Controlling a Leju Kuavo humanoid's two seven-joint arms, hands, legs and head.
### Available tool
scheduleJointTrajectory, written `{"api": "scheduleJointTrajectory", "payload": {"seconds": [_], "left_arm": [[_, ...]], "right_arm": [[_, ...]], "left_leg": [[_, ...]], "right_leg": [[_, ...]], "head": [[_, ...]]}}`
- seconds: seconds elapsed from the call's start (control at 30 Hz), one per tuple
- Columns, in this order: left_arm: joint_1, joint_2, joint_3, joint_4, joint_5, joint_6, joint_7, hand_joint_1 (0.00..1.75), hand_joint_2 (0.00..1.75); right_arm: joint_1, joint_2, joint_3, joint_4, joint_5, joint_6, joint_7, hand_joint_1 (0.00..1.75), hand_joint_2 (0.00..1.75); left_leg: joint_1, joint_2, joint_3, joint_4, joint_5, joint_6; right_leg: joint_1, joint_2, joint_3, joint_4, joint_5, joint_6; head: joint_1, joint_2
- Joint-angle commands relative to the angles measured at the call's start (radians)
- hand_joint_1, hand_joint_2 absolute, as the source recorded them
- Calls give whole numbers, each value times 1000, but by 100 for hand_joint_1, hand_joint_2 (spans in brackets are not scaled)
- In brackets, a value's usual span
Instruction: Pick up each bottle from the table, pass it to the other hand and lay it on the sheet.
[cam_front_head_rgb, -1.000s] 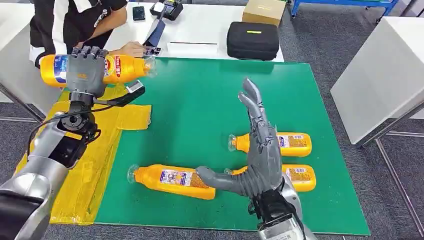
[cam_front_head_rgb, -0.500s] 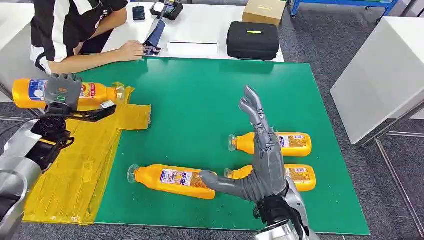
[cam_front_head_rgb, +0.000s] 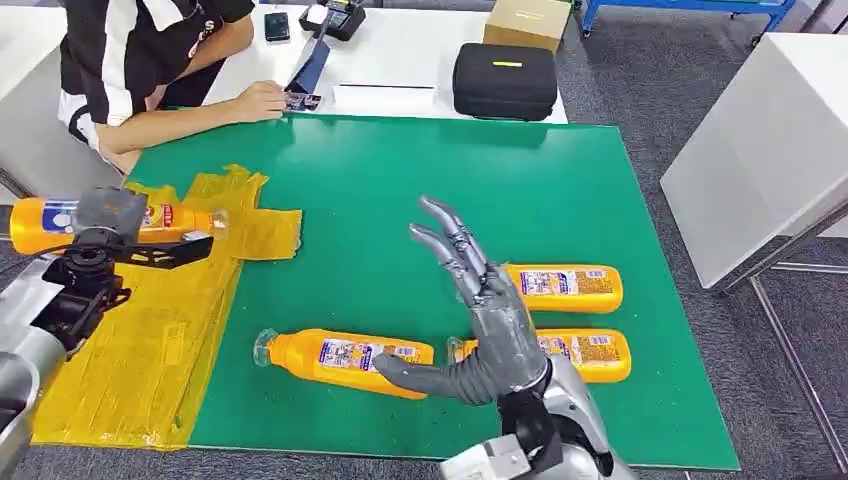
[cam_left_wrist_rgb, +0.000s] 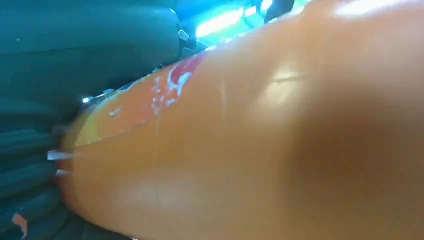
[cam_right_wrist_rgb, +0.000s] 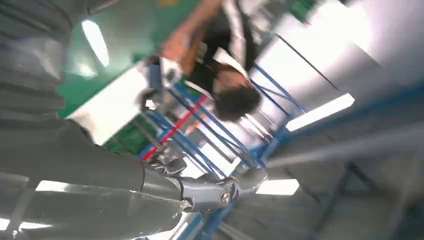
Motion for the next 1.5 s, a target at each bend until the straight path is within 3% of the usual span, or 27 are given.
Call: {"api": "scheduleJointTrajectory", "payload": {"seconds": [0.03, 0.5, 0.57, 0.77, 1.03, 1.07, 1.13, 1.2, 1.23, 1.3, 1.5], "left_arm": [[60, 21, 133, 55, 51, 59, -58, 175, 175], [66, -8, 173, 50, 57, 48, -84, 175, 175], [68, -18, 176, 46, 54, 50, -86, 0, 175], [74, -58, 206, 30, 70, 81, -99, 0, 175], [74, -62, 211, 28, 74, 85, -100, 0, 175], [75, -77, 241, 23, 102, 94, -110, 0, 175], [13, -156, 456, 0, 331, 8, -200, 0, 175], [3, -170, 517, -1, 405, -42, -229, 0, 175], [-3, -177, 549, -10, 450, -84, -258, 0, 0], [-25, -188, 595, -34, 552, -165, -359, 0, 0], [-68, -269, 560, -167, 725, -333, -539, 0, 0]], "right_arm": [[-71, 13, 79, 198, 180, 119, 127, 0, 175], [-70, 11, 85, 210, 273, 203, 198, 0, 175], [-75, 5, 96, 222, 296, 225, 212, 0, 175], [-98, -33, 168, 292, 403, 299, 261, 0, 175], [-96, -38, 175, 297, 411, 303, 263, 0, 175], [-90, -57, 200, 311, 432, 326, 256, 0, 175], [-108, -41, 244, 447, 450, 377, 252, 0, 175], [-110, -32, 245, 468, 451, 377, 255, 0, 175], [-117, -26, 250, 490, 452, 373, 255, 0, 175], [-137, -3, 257, 554, 440, 384, 251, 0, 175], [-185, 80, 228, 796, 455, 366, 307, 0, 175]], "left_leg": [[1, 2, 6, -1, -3, 1], [1, -2, 6, 1, -3, 1], [1, -3, 3, 0, -1, 1], [1, -5, 5, 0, -2, 1], [0, -4, 3, 0, -1, 1], [1, -4, 2, 0, -1, 1], [1, -6, 6, 0, -2, 1], [2, -7, 5, 1, -2, 1], [2, -6, 2, 1, -1, 0], [2, -6, 3, 1, -2, 1], [2, -8, 2, 2, -1, 0]], "right_leg": [[1, 3, 5, -1, -1, -5], [1, 1, 6, 0, -3, -6], [1, -1, 3, -1, -1, -3], [1, -2, 6, -1, -3, -5], [0, -2, 4, -1, -1, -4], [1, -2, 3, -1, -1, -3], [1, -3, 7, -1, -3, -5], [2, -4, 7, -1, -3, -6], [2, -3, 3, -1, -1, -4], [2, -3, 5, -1, -2, -5], [2, -5, 4, 0, -2, -5]], "head": [[0, 0], [0, 0], [0, 0], [0, 0], [0, 0], [0, 0], [0, 0], [0, 0], [0, 0], [0, 0], [0, 0]]}}
